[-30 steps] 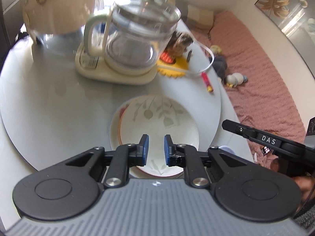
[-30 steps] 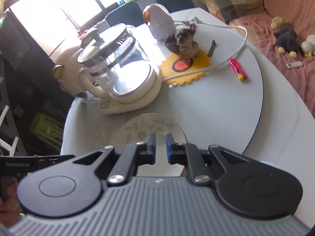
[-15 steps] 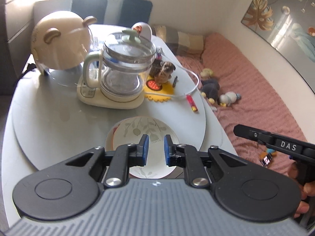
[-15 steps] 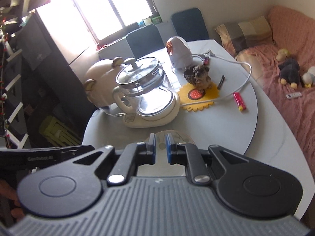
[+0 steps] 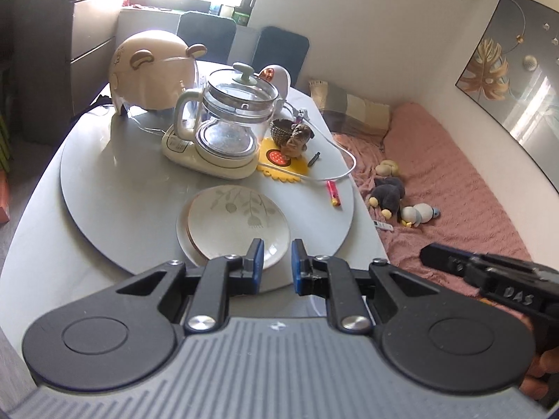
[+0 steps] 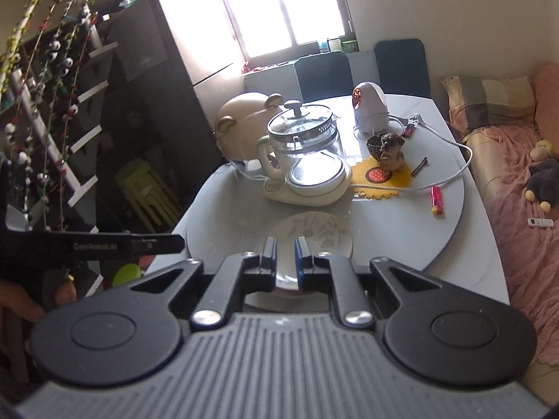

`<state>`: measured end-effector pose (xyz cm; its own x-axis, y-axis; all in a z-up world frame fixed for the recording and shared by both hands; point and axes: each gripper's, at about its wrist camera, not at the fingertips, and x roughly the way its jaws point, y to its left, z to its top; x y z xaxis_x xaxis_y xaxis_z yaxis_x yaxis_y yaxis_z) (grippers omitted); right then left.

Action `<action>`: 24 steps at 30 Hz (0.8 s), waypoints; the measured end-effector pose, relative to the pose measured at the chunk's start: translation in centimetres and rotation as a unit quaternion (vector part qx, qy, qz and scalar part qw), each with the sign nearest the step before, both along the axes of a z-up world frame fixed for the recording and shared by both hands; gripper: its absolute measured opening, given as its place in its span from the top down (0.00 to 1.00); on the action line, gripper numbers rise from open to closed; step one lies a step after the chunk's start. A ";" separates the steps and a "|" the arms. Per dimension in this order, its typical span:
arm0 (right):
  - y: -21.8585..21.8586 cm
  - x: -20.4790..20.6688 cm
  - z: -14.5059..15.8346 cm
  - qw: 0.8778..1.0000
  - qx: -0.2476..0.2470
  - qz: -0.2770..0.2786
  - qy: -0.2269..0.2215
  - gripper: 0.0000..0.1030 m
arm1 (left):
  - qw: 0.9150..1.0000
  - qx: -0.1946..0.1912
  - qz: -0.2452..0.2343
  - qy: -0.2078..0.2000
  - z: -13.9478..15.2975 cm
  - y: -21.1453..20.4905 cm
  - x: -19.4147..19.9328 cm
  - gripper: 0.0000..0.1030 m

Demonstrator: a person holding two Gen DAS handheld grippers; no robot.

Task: Organize plates and bowls
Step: 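Raise both grippers up and away from the plate stack, then move both grippers toward the white plastic bowls on the table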

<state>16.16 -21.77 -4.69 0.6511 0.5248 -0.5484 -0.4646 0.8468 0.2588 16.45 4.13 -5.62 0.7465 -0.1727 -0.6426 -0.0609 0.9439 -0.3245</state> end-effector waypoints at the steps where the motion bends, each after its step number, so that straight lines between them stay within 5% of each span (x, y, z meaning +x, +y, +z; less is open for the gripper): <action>1: -0.3 -0.4 -0.2 1.000 -0.002 0.002 0.002 0.87 | 1.000 -0.001 0.003 0.001 0.0 -0.5 -0.9 0.83; 10: -1.7 -3.7 -3.1 0.999 -0.012 0.020 0.026 0.87 | 1.000 0.010 0.015 0.007 -1.0 -3.8 -6.0 0.83; 21: -4.5 -4.1 -5.1 0.999 -0.027 -0.031 0.017 0.86 | 0.999 0.048 -0.001 0.010 -2.8 -4.9 -3.9 0.83; 24: -4.8 -3.9 -6.4 0.996 -0.068 -0.049 0.005 0.85 | 0.999 0.040 -0.012 0.019 -4.2 -5.8 -3.5 0.78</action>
